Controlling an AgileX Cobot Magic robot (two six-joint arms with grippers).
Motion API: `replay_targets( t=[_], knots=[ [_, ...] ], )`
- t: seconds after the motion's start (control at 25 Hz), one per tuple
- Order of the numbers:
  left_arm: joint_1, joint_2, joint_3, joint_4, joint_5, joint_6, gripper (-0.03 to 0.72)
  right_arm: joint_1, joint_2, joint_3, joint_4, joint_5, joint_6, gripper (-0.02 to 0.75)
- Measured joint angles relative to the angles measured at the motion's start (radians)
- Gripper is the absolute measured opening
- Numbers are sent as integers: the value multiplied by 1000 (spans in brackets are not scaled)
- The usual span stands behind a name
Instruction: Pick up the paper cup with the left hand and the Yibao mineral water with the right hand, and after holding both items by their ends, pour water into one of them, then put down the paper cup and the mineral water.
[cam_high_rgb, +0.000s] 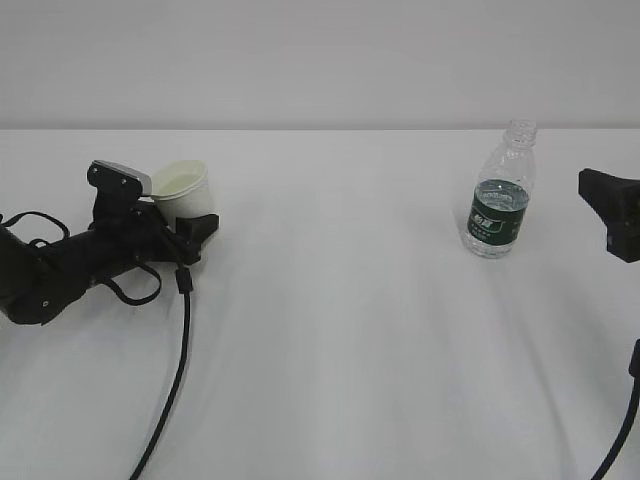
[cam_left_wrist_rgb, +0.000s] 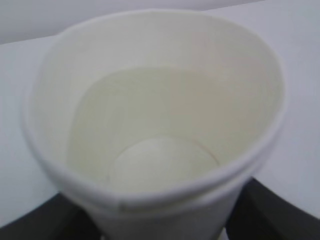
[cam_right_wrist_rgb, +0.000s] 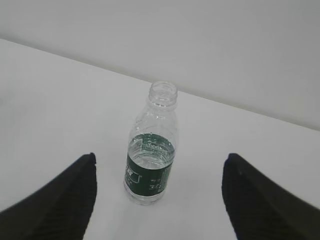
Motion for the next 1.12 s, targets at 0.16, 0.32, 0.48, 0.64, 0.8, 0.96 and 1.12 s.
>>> replay_targets(
  t=[0.16,0.32,0.48,0.64,0.8,0.96,1.12],
  knots=[
    [0,0,0,0,-8,0,529,0,0,0,0,1,0,591],
    [0,0,-3,0,-31,0,564,0,0,0,0,8,0,591],
    [0,0,-5,0,-42,0,569,0,0,0,0,14,0,591],
    [0,0,-5,0,-44,0,570,0,0,0,0,14,0,591],
    [0,0,-5,0,-44,0,570,0,0,0,0,16,0,591],
    [0,0,-5,0,-44,0,570,0,0,0,0,16,0,591],
    [0,0,-5,0,-44,0,570,0,0,0,0,16,6,591]
  ],
)
